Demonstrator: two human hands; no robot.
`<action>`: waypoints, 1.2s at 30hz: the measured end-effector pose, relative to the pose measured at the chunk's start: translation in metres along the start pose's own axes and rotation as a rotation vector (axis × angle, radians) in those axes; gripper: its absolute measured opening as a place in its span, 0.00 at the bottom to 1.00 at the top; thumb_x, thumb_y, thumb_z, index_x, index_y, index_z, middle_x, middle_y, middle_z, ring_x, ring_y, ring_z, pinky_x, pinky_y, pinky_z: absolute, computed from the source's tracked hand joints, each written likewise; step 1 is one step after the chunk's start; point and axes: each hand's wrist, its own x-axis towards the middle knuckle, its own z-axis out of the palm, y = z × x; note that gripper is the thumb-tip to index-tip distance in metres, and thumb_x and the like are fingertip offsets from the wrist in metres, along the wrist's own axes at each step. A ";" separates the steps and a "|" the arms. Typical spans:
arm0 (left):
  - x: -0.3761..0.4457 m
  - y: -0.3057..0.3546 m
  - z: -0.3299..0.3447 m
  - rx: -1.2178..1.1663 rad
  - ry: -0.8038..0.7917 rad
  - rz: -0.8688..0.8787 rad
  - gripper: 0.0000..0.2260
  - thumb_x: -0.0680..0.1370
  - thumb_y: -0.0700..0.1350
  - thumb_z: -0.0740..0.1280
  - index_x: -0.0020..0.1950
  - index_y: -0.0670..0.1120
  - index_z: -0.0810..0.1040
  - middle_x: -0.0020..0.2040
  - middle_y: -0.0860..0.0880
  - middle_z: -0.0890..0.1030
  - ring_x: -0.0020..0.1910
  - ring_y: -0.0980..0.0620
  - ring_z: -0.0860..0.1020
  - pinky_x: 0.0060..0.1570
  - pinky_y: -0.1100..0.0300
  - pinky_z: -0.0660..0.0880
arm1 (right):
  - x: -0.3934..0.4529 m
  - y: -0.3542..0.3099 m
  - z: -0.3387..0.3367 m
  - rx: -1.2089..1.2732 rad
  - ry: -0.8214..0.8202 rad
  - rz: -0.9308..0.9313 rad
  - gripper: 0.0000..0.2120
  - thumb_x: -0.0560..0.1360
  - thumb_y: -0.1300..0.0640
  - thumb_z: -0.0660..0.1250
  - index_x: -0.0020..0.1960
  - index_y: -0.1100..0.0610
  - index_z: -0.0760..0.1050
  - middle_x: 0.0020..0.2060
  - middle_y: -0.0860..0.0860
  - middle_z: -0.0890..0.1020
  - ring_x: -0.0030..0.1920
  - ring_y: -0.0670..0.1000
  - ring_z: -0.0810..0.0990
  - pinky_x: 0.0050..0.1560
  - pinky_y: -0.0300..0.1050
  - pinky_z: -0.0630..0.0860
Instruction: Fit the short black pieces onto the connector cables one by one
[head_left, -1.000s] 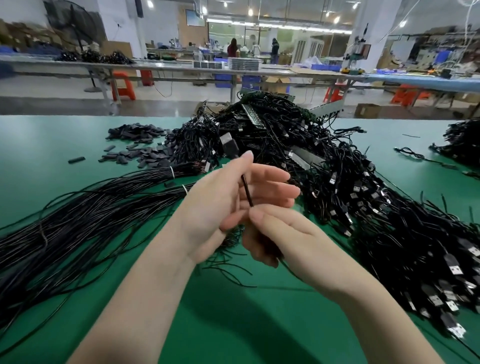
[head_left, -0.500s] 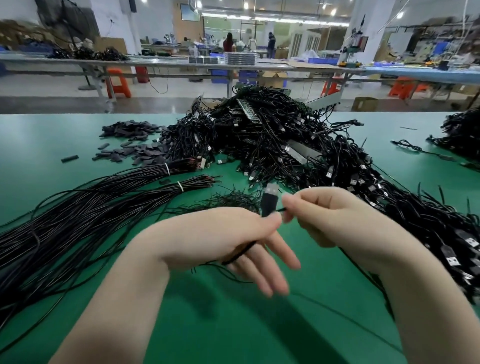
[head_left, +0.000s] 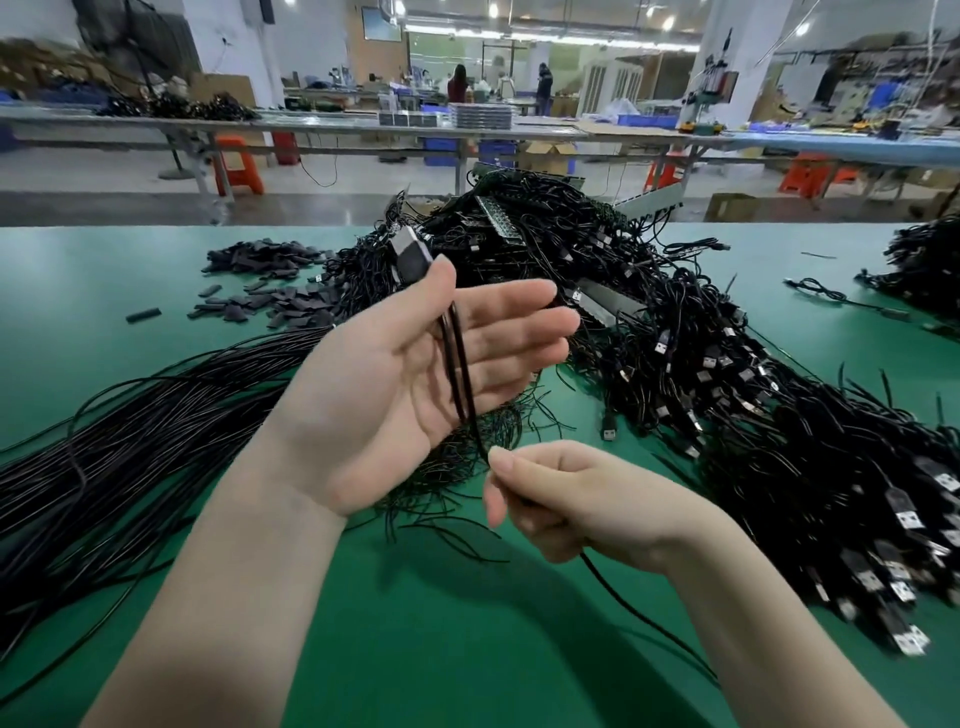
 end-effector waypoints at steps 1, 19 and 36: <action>0.000 -0.001 0.001 0.038 0.008 0.009 0.24 0.77 0.56 0.53 0.52 0.46 0.86 0.53 0.46 0.85 0.55 0.50 0.83 0.54 0.60 0.79 | 0.001 0.002 -0.001 -0.010 -0.011 0.014 0.19 0.76 0.38 0.60 0.35 0.50 0.77 0.25 0.45 0.61 0.26 0.46 0.55 0.27 0.37 0.54; -0.012 0.006 0.009 0.341 -0.178 -0.180 0.23 0.75 0.61 0.56 0.33 0.50 0.82 0.29 0.45 0.82 0.29 0.47 0.82 0.32 0.59 0.78 | -0.001 0.009 -0.011 -0.219 0.130 0.023 0.19 0.73 0.39 0.67 0.29 0.50 0.75 0.25 0.46 0.64 0.25 0.45 0.59 0.27 0.39 0.57; -0.004 0.004 0.000 0.056 0.026 -0.102 0.22 0.77 0.57 0.57 0.38 0.49 0.86 0.35 0.49 0.84 0.34 0.51 0.84 0.34 0.62 0.80 | 0.011 0.020 0.003 -0.095 0.041 0.006 0.18 0.77 0.42 0.63 0.34 0.49 0.76 0.24 0.44 0.63 0.24 0.45 0.60 0.27 0.37 0.59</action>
